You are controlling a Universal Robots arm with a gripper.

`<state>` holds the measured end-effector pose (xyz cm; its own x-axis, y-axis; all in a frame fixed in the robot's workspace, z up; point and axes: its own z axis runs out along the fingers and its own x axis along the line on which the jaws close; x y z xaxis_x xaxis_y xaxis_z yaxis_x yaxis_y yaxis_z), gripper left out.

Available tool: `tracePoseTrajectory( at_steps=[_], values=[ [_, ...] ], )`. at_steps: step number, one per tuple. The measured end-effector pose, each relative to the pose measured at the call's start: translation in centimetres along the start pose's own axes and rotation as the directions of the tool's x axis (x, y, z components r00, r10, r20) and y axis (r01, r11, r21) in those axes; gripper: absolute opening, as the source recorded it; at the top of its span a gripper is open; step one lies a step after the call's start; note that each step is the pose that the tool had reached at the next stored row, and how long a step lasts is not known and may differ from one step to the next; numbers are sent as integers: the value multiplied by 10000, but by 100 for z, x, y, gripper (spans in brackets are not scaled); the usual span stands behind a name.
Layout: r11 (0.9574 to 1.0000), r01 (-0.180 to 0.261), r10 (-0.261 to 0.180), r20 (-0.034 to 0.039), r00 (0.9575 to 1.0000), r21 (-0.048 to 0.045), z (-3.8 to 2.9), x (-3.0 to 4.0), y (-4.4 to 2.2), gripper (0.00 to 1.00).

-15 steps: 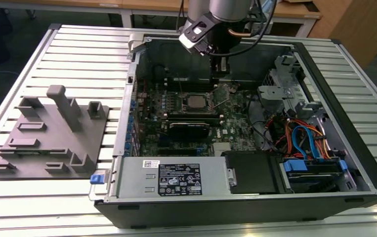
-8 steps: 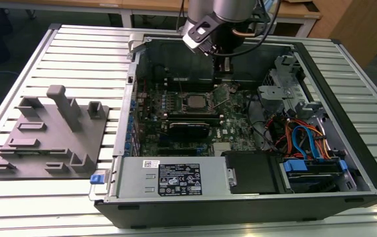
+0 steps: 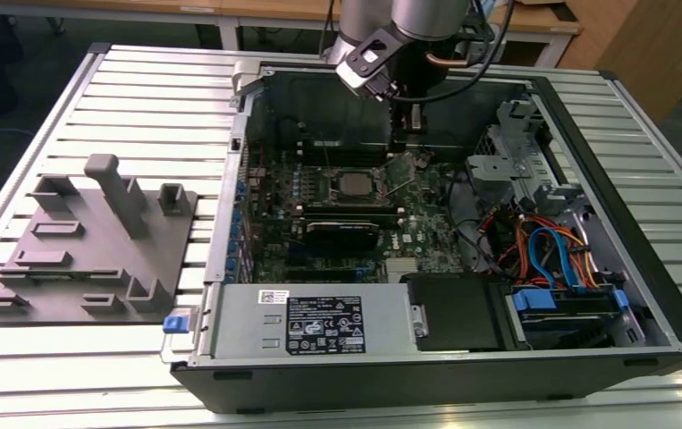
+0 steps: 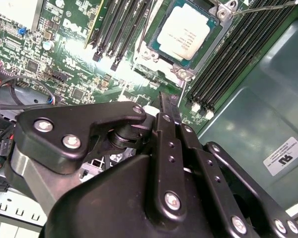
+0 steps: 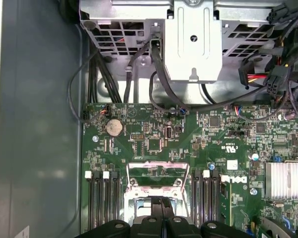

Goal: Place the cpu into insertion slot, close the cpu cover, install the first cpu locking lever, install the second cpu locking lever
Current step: 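Close the cpu cover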

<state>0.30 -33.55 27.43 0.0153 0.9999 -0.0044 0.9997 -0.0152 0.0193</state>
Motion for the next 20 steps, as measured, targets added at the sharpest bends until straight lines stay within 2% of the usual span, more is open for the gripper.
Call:
tracePoseTrajectory(
  at_steps=[7, 20],
  values=[
    [10000, 2, -2, 0, 10000, 0, 0, 0, 13, 10],
    [10000, -9, 9, 2, 10000, 1, 2, 3, 80, 10]
  ],
)
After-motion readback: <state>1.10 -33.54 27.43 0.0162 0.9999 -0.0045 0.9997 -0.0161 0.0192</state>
